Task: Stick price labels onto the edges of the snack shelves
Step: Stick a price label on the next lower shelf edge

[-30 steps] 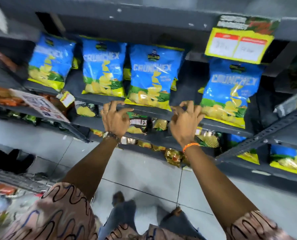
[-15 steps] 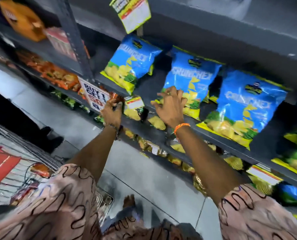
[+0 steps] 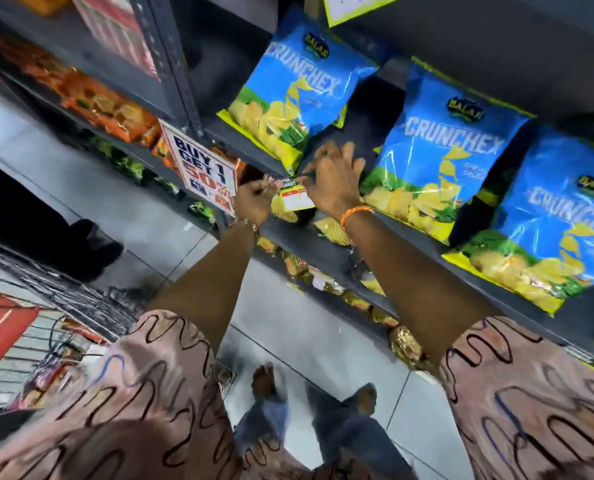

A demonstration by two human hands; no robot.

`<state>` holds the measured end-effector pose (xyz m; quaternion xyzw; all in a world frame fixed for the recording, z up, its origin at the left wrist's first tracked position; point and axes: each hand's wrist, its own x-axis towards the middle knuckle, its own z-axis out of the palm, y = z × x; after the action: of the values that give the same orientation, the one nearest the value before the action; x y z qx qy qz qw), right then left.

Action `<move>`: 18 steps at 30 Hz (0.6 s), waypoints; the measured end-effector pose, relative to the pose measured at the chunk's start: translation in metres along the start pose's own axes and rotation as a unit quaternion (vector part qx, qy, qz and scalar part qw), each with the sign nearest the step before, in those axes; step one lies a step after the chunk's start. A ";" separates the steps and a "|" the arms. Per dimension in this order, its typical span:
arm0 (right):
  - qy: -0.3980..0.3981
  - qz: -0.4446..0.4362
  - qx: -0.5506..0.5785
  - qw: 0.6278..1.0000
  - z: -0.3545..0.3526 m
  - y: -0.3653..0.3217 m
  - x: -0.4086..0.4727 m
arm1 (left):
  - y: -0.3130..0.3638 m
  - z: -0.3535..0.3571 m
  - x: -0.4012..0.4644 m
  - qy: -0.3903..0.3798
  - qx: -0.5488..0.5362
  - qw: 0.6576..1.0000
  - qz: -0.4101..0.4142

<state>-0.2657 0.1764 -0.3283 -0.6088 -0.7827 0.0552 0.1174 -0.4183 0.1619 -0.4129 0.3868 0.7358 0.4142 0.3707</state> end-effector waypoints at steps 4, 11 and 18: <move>-0.005 0.025 -0.013 1.000 0.017 -0.007 0.005 | -0.026 -0.006 0.008 -0.012 -0.005 1.000 0.021; 0.002 0.114 -0.011 0.993 0.047 0.000 -0.022 | -0.034 -0.016 0.012 0.042 0.201 0.972 0.109; 0.061 0.179 -0.046 0.981 0.049 -0.011 -0.017 | -0.014 -0.033 0.042 0.075 0.262 0.931 0.244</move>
<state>-0.2848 0.1598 -0.3754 -0.7462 -0.6539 0.0020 0.1247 -0.4684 0.1832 -0.4225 0.6059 0.7264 0.3123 0.0874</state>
